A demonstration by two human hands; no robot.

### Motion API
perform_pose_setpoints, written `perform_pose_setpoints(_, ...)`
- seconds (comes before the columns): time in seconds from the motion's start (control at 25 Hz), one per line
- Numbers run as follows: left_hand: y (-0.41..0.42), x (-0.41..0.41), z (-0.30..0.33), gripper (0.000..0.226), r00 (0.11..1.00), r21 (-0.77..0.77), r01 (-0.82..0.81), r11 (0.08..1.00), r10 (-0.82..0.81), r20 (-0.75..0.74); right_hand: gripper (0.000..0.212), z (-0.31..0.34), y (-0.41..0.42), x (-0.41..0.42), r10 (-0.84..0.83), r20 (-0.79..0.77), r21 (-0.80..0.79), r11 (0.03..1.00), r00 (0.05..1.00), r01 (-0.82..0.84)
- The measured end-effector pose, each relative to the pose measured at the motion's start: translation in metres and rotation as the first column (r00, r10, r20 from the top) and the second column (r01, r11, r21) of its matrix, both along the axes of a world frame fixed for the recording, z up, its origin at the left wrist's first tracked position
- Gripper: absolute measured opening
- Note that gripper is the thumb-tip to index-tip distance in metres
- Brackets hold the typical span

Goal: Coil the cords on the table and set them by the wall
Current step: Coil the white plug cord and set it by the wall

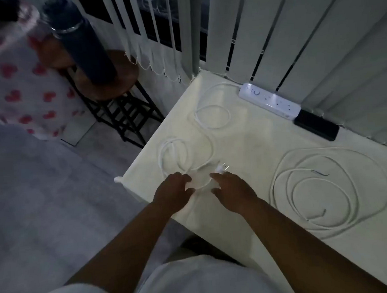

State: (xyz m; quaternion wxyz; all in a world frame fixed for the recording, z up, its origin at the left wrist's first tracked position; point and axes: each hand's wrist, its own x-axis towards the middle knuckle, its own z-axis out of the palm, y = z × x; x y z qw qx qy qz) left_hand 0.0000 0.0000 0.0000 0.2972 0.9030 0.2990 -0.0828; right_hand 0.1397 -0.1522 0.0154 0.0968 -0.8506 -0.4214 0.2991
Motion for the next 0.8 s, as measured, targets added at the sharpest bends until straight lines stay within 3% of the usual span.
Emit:
perform_pose_setpoints(0.16,-0.005,0.003,-0.015,0.035,0.97,0.126,0.24,0.962,-0.234,-0.066,0.047,-0.014,0.017,-0.005,0.059,-0.019,-0.127,0.99,0.998,-0.06)
perform_pose_setpoints(0.24,-0.007,0.011,-0.019,0.032,0.933,0.178,0.351,0.919,-0.329,-0.144,0.041,-0.021,0.018,-0.009,0.023,0.007,-0.07,0.997,1.0,-0.022)
perform_pose_setpoints(0.32,-0.009,0.021,-0.016,0.029,0.912,0.093,0.398,0.913,-0.382,-0.148,0.036,-0.019,0.018,-0.013,-0.119,-0.014,0.075,0.99,0.993,0.119)
perform_pose_setpoints(0.4,-0.014,0.032,-0.004,0.021,0.957,-0.142,0.287,0.947,-0.29,-0.001,0.029,-0.011,0.02,-0.012,-0.339,-0.097,0.209,0.913,0.936,0.352)
perform_pose_setpoints(0.44,-0.015,0.037,0.004,0.018,0.978,-0.274,0.209,0.939,-0.196,0.073,0.024,-0.005,0.021,-0.009,-0.466,-0.188,0.239,0.832,0.865,0.501)
perform_pose_setpoints(0.52,-0.011,0.047,0.021,0.016,0.985,-0.477,0.114,0.872,-0.038,0.166,0.01,0.016,0.025,0.002,-0.62,-0.464,0.24,0.599,0.632,0.764)
perform_pose_setpoints(0.6,-0.005,0.058,0.044,0.013,0.979,-0.558,0.09,0.825,0.03,0.203,0.013,0.042,0.03,0.014,-0.611,-0.657,0.218,0.407,0.442,0.887)
perform_pose_setpoints(0.72,0.0,0.071,0.074,0.021,0.954,-0.438,0.064,0.897,0.073,0.291,0.016,0.081,0.042,0.028,-0.502,-0.763,0.274,0.32,0.408,0.907)
perform_pose_setpoints(0.76,0.001,0.074,0.086,0.02,0.925,-0.475,-0.011,0.88,0.189,0.329,0.015,0.091,0.045,0.031,-0.472,-0.775,0.304,0.305,0.42,0.903)
perform_pose_setpoints(0.8,0.003,0.079,0.099,0.021,0.874,-0.604,-0.078,0.793,0.345,0.341,0.014,0.102,0.047,0.033,-0.449,-0.783,0.328,0.289,0.43,0.899)
